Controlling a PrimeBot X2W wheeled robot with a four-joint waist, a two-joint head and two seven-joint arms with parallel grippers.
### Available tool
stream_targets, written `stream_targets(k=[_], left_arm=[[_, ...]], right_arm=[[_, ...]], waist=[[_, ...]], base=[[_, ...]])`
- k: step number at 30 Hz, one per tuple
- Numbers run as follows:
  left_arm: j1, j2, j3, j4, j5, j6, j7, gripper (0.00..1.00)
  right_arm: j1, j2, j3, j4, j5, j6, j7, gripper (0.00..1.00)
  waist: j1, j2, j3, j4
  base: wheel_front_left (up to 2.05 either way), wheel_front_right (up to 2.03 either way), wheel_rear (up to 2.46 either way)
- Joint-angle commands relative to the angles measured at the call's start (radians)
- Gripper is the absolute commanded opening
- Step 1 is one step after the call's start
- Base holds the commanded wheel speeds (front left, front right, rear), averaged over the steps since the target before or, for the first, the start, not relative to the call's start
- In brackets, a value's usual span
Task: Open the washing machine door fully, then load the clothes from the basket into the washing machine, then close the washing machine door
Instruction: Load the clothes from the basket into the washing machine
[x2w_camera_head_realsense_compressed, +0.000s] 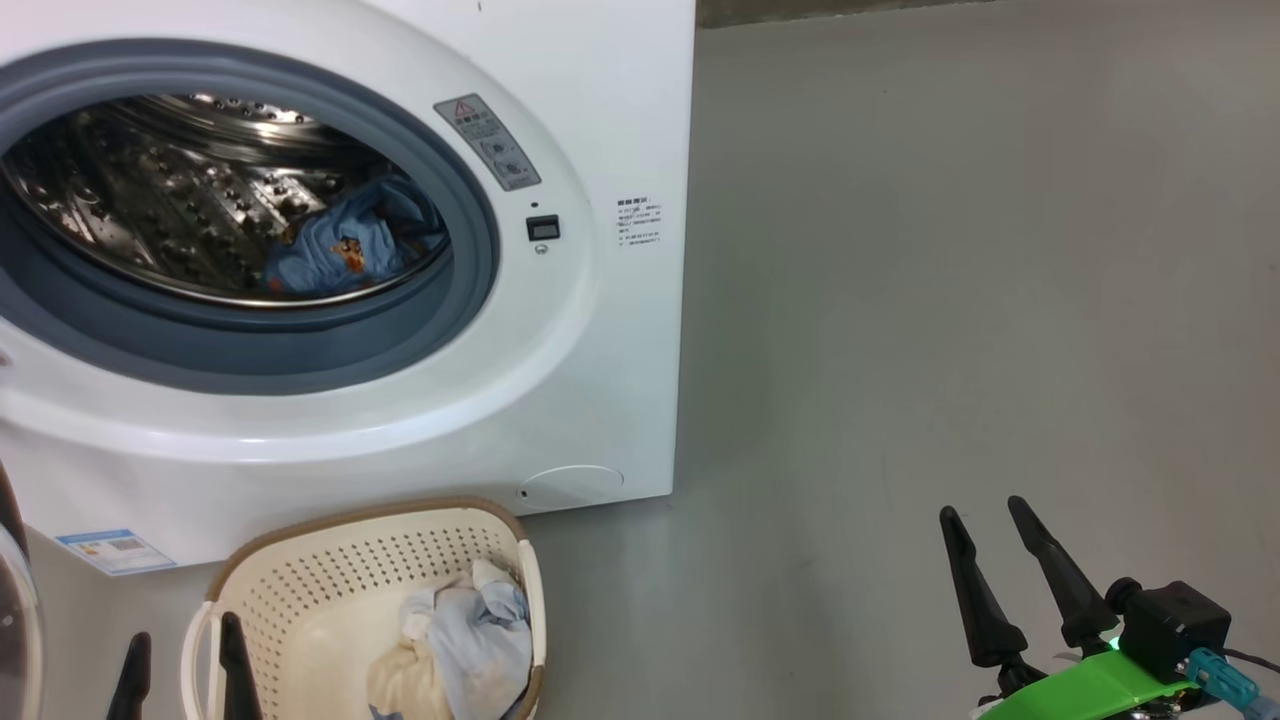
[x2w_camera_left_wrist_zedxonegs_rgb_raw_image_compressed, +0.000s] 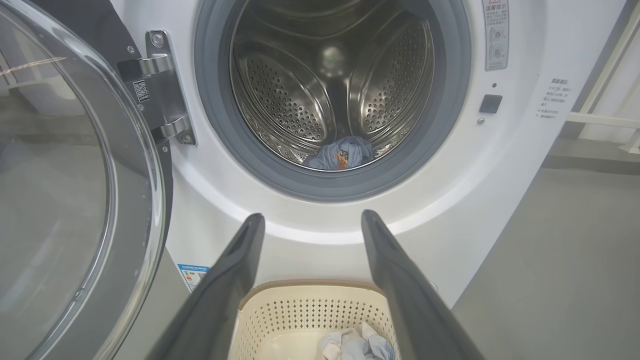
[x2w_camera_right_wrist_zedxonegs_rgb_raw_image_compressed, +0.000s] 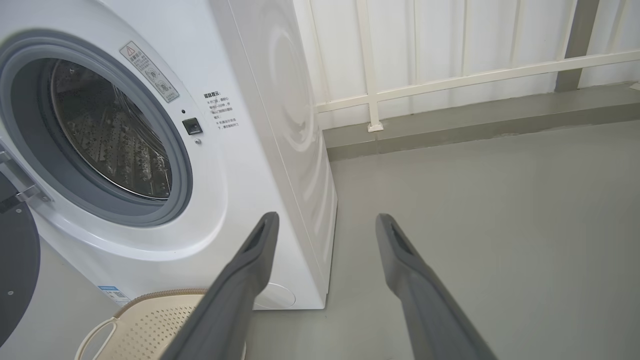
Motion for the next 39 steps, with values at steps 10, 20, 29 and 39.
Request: stream_targets(k=[10,20,29,39], left_arm=[[-0.099,0.010,0.003,0.004,-0.008,-0.008,-0.006,1.00],[-0.224,0.010,-0.010,0.047,-0.036,0.001,-0.006,1.00],[-0.366,0.010,0.006,0.127,-0.033,-0.016,-0.006,1.00],[-0.525,0.010,-0.013,0.313,-0.003,-0.064,-0.006,1.00]], right_arm=[[-0.030,-0.012,0.001,-0.037,0.007,0.002,-0.012,1.00],[-0.086,-0.019,-0.007,-0.059,0.010,0.002,-0.012,1.00],[-0.150,-0.029,-0.020,-0.080,0.011,0.002,-0.012,1.00],[-0.190,-0.034,-0.032,-0.098,0.010,0.002,-0.012,1.00]], waist=[[0.0000,0.0000,0.079,0.010],[0.0000,0.0000,0.244,0.007],[0.0000,0.0000,0.385,-0.003],[0.0000,0.0000,0.535,-0.002]], base=[[0.00,0.00,0.00],[0.00,0.00,0.00],[0.00,0.00,0.00],[0.00,0.00,0.00]])
